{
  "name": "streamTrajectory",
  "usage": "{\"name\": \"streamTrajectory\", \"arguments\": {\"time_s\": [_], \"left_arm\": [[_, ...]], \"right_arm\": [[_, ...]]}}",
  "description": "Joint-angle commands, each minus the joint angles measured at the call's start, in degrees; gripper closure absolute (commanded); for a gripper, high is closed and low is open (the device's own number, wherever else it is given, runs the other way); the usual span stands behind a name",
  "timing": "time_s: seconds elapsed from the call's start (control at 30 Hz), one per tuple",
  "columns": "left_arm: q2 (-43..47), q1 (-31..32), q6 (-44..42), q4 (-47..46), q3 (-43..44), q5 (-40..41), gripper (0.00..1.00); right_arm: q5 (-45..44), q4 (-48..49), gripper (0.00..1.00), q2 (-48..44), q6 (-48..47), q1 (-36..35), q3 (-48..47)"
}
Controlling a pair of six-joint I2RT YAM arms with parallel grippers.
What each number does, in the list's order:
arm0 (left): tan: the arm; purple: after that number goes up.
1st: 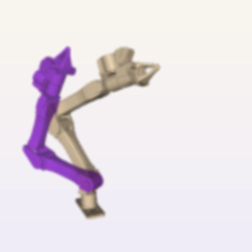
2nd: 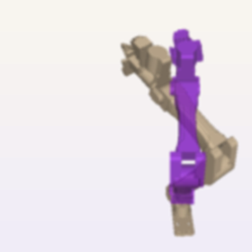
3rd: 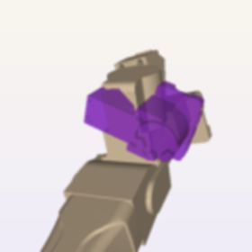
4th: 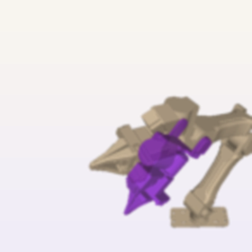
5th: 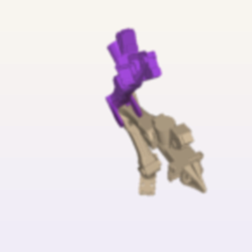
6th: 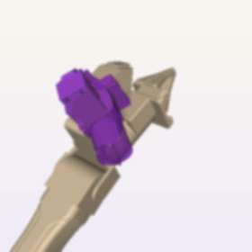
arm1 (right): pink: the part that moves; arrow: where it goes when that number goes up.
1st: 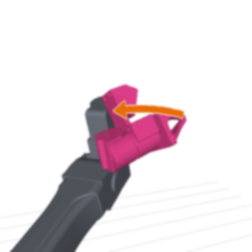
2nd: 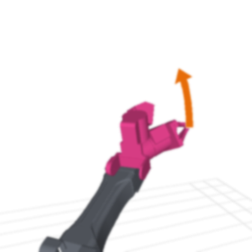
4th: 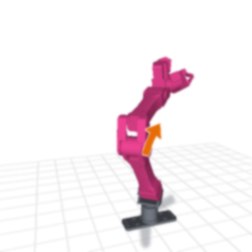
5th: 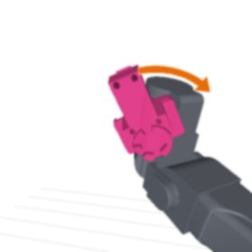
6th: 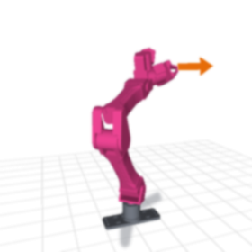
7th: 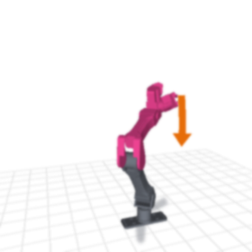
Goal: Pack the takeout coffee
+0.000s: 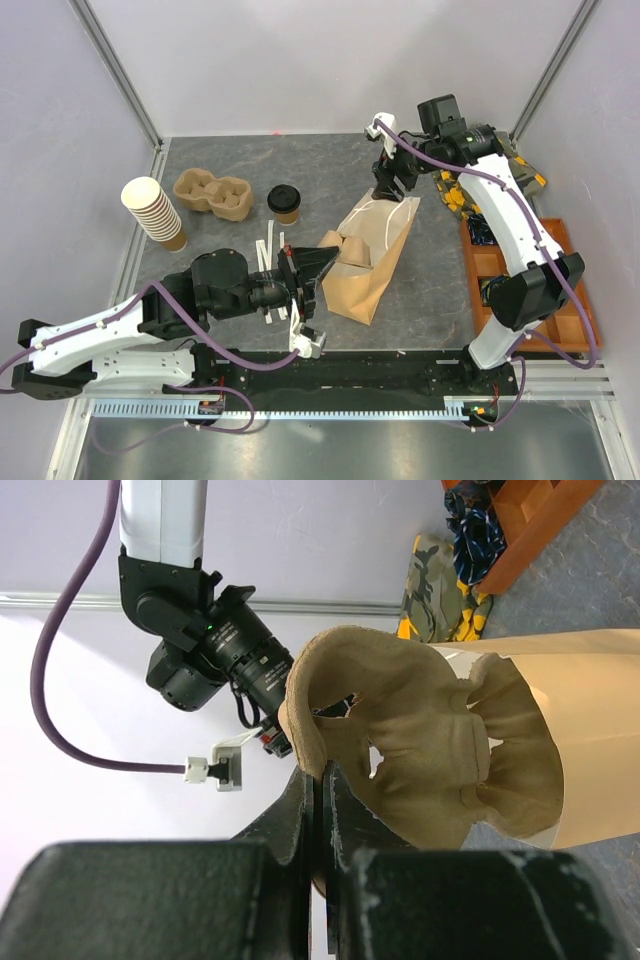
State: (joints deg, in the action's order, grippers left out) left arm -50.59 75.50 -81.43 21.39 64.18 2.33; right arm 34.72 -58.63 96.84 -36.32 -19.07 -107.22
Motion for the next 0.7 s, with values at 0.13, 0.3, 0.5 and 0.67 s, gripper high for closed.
{"name": "streamTrajectory", "arguments": {"time_s": [0.13,0.3,0.5,0.67], "left_arm": [[0.31,-0.8,0.57,2.08,1.74,-1.1,0.98],[0.49,-1.06,1.1,2.34,1.65,-1.45,0.98],[-1.61,-1.32,2.94,1.64,4.01,-0.84,0.98],[-4.51,-1.33,3.38,-0.29,5.16,0.83,0.98]], "right_arm": [[3.86,-9.91,0.41,2.92,-8.77,1.67,-2.82],[5.45,-11.77,0.68,4.5,-9.3,2.02,-3.52],[7.2,-11.42,1.0,5.38,-5.26,1.93,-5.72],[7.82,-7.82,1.0,1.43,-1.74,1.32,-3.79]]}}
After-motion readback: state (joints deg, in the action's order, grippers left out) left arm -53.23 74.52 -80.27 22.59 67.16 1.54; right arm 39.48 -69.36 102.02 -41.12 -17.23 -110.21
